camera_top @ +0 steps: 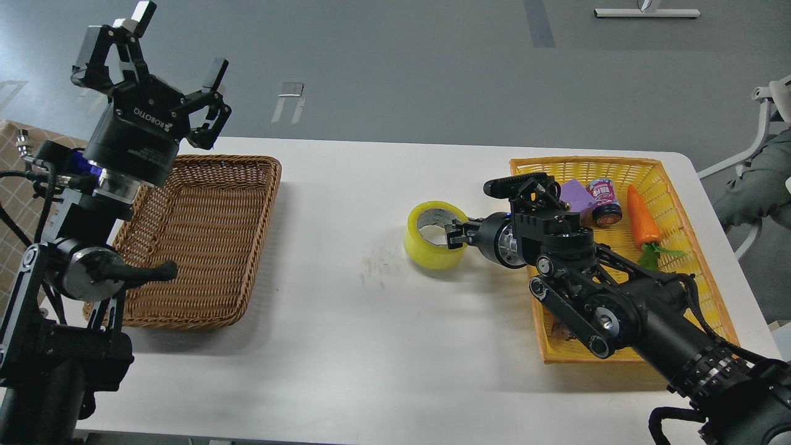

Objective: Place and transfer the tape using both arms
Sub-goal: 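Set the tape roll on the table and open the right gripper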

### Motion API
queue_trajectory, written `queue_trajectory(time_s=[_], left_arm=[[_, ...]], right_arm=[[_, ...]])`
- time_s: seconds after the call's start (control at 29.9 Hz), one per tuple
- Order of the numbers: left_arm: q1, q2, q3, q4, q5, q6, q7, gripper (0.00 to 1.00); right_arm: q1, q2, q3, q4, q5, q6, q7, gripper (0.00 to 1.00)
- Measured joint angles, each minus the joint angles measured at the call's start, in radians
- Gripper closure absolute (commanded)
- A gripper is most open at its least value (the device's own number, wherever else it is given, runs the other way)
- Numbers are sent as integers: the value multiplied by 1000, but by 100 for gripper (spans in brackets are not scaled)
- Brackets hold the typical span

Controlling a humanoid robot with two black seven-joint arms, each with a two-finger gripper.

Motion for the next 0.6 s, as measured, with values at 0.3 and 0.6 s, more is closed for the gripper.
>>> queue_trajectory(time_s=[0.3,0.6], left_arm=[[1,0,-3,0,0,-1,0,2],[1,0,-4,0,0,-2,0,2]], right_arm=[[-3,0,-2,0,-1,0,-1,58],[-3,0,55,1,0,0,0,7]])
